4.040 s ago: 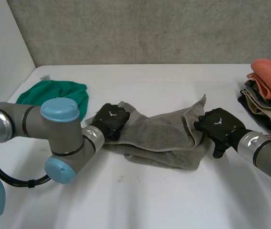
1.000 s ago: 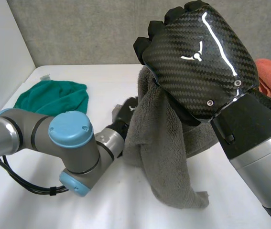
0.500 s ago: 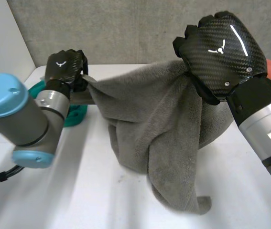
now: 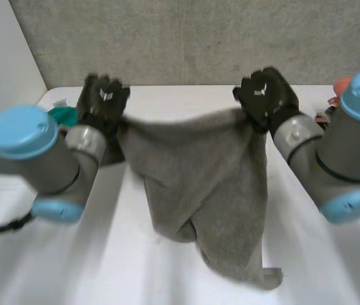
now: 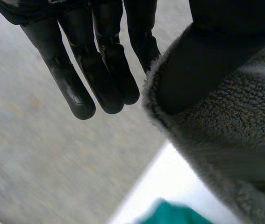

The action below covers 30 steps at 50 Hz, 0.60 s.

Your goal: Fold the laundry.

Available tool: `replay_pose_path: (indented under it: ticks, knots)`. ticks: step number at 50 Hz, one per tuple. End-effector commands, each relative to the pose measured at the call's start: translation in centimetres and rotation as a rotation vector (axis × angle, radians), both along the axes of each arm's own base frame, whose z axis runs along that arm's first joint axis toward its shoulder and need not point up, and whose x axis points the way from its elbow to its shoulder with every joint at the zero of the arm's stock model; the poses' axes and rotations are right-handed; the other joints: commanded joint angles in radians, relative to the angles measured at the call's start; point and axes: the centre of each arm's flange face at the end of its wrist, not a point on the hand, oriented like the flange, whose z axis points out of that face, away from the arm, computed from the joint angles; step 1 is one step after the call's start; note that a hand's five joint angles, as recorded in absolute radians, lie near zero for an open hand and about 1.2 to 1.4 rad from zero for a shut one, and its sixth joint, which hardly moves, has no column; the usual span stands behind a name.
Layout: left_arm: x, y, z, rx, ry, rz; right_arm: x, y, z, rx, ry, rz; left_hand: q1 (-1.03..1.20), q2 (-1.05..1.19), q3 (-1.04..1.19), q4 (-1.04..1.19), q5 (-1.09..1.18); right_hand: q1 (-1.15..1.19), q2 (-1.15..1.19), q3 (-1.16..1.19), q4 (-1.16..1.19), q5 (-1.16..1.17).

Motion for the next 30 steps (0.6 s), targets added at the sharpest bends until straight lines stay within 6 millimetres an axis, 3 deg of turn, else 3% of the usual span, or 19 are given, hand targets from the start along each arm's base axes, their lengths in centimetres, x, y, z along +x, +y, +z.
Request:
replay_pose_path:
  ticks: [1, 3, 6, 8, 11, 14, 18, 22, 27, 30]
  knots:
    - [-1.6, -4.2, 12.0, -0.411, 0.204, 0.013, 1.3, -4.5, 8.8, -0.423, -0.226, -0.070, 0.232, 0.196, 0.202, 0.194, 0.249, 0.409, 0.217, 0.211, 0.204, 0.231]
    - [-1.5, -4.1, 14.1, -0.510, 0.248, 0.018, 1.3, -4.6, 10.5, -0.521, -0.276, -0.075, 0.232, 0.196, 0.202, 0.194, 0.249, 0.409, 0.217, 0.211, 0.204, 0.231]
    - [-1.5, -3.6, 15.4, -0.573, 0.285, 0.019, 1.1, -4.1, 13.4, -0.663, -0.353, -0.076, 0.232, 0.196, 0.202, 0.194, 0.249, 0.409, 0.217, 0.211, 0.204, 0.231]
    - [-1.3, -2.8, 16.1, -0.597, 0.300, 0.016, 1.1, -3.5, 13.9, -0.685, -0.367, -0.069, 0.232, 0.196, 0.202, 0.194, 0.249, 0.409, 0.217, 0.211, 0.204, 0.231]
    - [-0.5, -1.5, 15.7, -0.563, 0.282, 0.018, 1.1, -3.0, 13.5, -0.661, -0.357, -0.064, 0.232, 0.196, 0.202, 0.194, 0.249, 0.409, 0.217, 0.211, 0.204, 0.231]
    - [0.0, -0.6, 14.2, -0.510, 0.254, 0.015, 0.8, -2.7, 11.1, -0.570, -0.306, -0.067, 0.232, 0.196, 0.202, 0.194, 0.249, 0.409, 0.217, 0.211, 0.204, 0.231]
    - [0.5, 1.0, 9.3, -0.367, 0.184, 0.009, 0.0, -1.7, 5.8, -0.364, -0.197, -0.074, 0.232, 0.196, 0.202, 0.194, 0.249, 0.409, 0.217, 0.211, 0.204, 0.231]
    - [1.4, 3.7, 2.6, -0.177, 0.084, -0.003, -1.5, 1.2, 1.5, -0.155, -0.086, -0.075, 0.232, 0.196, 0.202, 0.194, 0.249, 0.409, 0.217, 0.211, 0.204, 0.231]
    - [1.5, 7.1, -2.7, -0.018, 0.007, -0.042, -3.1, 5.4, -5.4, 0.118, 0.050, -0.059, 0.232, 0.196, 0.202, 0.194, 0.249, 0.409, 0.217, 0.211, 0.204, 0.231]
    - [1.4, 8.9, -4.8, 0.042, -0.034, -0.069, -3.6, 6.7, -7.3, 0.195, 0.089, -0.056, 0.232, 0.196, 0.202, 0.194, 0.249, 0.409, 0.217, 0.211, 0.204, 0.231]
